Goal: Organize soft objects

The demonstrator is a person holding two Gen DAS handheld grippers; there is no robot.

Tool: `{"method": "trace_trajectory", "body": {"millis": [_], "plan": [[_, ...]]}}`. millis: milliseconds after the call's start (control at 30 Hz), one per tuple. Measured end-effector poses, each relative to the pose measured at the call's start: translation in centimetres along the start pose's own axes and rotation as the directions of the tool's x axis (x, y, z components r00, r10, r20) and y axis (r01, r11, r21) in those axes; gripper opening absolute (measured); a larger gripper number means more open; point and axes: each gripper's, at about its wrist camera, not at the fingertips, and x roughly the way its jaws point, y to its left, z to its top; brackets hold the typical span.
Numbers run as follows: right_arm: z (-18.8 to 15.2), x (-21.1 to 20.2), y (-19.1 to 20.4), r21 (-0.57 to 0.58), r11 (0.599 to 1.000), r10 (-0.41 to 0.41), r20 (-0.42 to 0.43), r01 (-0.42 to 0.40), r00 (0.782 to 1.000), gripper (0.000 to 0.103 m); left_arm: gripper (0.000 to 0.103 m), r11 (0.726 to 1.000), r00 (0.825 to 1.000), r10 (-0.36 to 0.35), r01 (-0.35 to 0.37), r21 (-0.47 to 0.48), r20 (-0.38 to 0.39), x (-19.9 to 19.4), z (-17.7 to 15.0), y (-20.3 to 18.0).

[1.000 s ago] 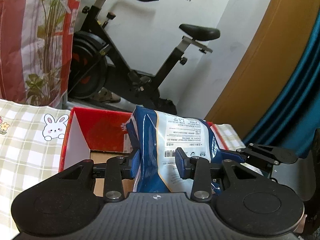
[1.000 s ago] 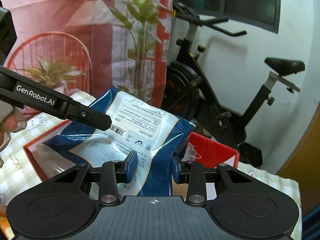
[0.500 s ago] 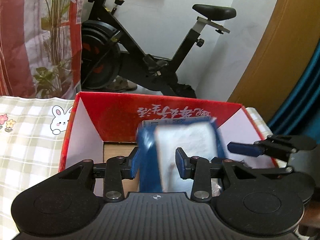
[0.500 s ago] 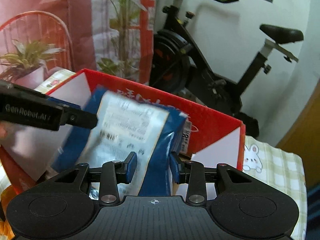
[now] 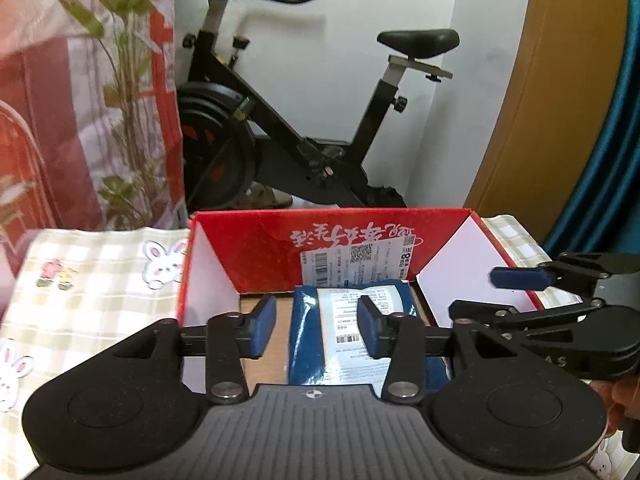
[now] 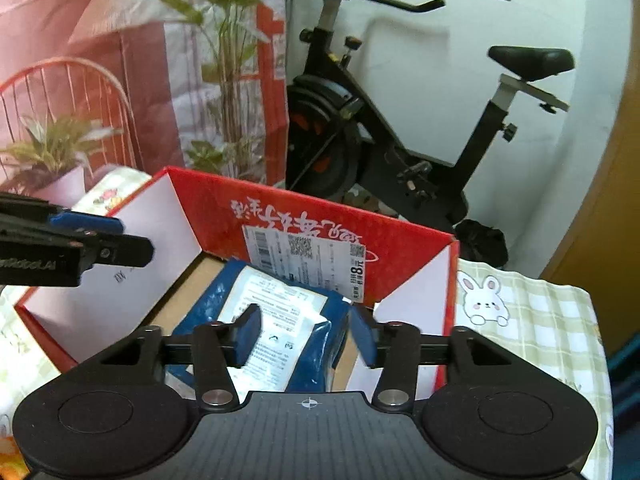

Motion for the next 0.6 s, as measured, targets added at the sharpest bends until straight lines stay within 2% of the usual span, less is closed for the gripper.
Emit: {"method": "trace_trajectory", "body": {"millis": [67,100,133,167,200,233,300,600], "plan": [[-0.3,-1.3,0.1,0.021,1.000,-0.012,0.015,0.011,1.000,0.069,0.059,1.000,1.000,0.014,-0.014,0.010,0.017,-1.4,-0.2,-0.1],[-0.4,-1.9,0.2,0.029,0.999,-0.017,0.023,0.016,1.000,0.074,0.067,1.000,1.000,0.020,-0.020,0.012,0.023,-2.0,-0.4,-0.2],[-0.6,-2.4,0.2,0.035,0.999,-0.021,0.031,0.020,0.999,0.082,0.077,1.000,0.999,0.025,-0.025,0.010,0.028,-2.6,-0.6,-0.2],[-0.8,-3.2,0.4,0.044,0.999,-0.029,0.043,0.027,0.999,0.090,0.083,1.000,0.999,0.027,-0.027,0.000,0.033,-3.3,-0.8,-0.1],[-0.9,-3.7,0.5,0.051,0.998,-0.034,0.051,0.031,0.998,0.094,0.094,1.000,0.999,0.025,-0.024,-0.012,0.039,-3.8,-1.1,0.1],[-1.1,-4.3,0.6,0.057,0.998,-0.035,0.059,0.032,0.998,0.099,0.098,0.999,0.999,0.021,-0.020,-0.025,0.045,-4.4,-1.3,0.2],[-1.5,-5.5,0.9,0.066,0.997,-0.036,0.072,0.031,0.997,0.102,0.098,0.999,0.999,0.021,-0.019,-0.037,0.046,-5.5,-1.8,0.3],[-3.7,-9.7,2.0,0.117,0.993,-0.039,0.117,0.025,0.992,0.103,0.100,0.998,0.998,0.054,-0.053,-0.034,0.035,-9.1,-4.4,0.2]]}}
